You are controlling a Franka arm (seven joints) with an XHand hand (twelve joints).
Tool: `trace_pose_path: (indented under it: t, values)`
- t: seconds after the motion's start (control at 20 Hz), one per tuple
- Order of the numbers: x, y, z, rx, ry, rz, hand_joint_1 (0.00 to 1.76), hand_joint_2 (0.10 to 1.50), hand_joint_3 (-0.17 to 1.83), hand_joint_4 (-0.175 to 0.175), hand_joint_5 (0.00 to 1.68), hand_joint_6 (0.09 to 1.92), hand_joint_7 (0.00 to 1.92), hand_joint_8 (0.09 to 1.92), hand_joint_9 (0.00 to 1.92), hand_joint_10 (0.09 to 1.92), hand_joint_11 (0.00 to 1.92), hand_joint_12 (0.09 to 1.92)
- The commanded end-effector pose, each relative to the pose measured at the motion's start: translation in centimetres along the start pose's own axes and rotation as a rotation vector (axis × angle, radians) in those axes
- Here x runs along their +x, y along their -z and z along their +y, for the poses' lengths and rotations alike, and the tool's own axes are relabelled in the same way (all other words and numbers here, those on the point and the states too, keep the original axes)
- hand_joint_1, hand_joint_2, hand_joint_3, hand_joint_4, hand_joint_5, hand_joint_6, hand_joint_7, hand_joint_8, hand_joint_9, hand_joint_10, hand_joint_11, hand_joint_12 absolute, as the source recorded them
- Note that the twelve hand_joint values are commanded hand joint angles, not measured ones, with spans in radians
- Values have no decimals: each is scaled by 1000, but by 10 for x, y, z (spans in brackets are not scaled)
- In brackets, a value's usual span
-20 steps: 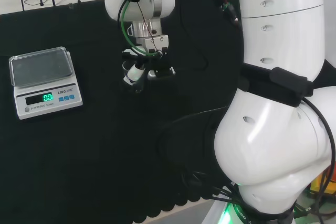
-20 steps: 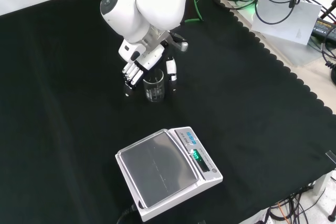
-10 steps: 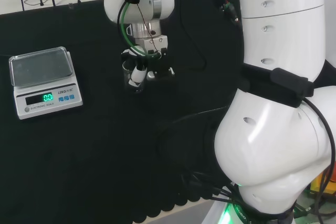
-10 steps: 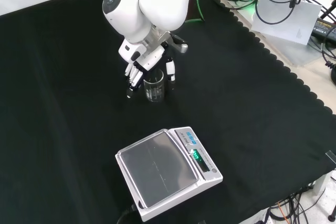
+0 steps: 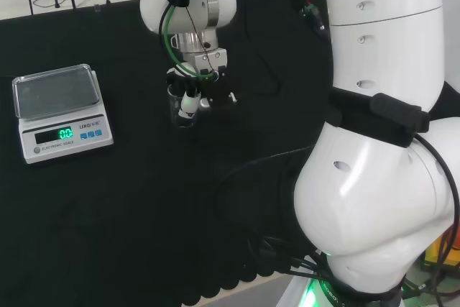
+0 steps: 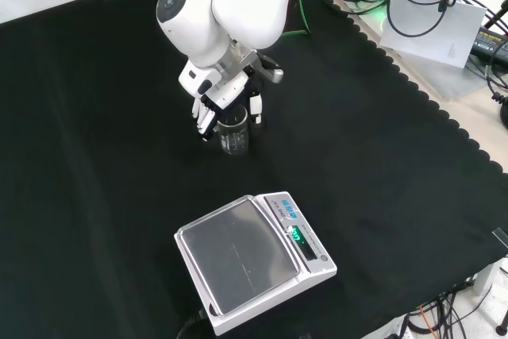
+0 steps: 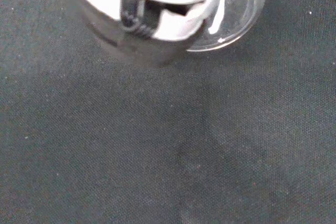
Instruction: Pick up the beaker.
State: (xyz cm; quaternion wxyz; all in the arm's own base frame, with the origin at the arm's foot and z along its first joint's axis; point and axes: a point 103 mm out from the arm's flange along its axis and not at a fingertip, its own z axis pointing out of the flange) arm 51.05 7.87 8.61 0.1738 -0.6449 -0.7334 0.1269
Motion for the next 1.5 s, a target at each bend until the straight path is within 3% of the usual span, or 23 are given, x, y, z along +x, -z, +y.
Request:
trace_pose_path:
  t: [0.05,0.25,0.35,0.4,0.5,0.85,1.5]
  values:
    - [1,-1,2,-18,-3,1,1189,680,855,17,372,1427,576,1279,860,978,742,1249]
    - [2,1,3,-28,-5,4,1207,700,869,-23,470,1509,641,1441,880,1151,839,1212]
    - [2,1,3,-30,-5,4,1160,942,569,-120,615,1503,670,1482,883,1201,856,1211]
    - [2,1,4,-28,-5,4,1166,1063,380,-147,639,1495,685,1489,882,1220,861,1208]
    - [2,1,5,-28,-7,1,1176,1194,158,-169,655,1485,697,1490,879,1246,869,1202]
    - [2,7,3,-25,-2,-6,1179,1244,69,-175,660,1482,701,1491,881,1260,874,1200]
    - [9,94,-24,-102,2,-52,1182,1246,56,-175,668,1472,707,1483,868,1270,858,1200]
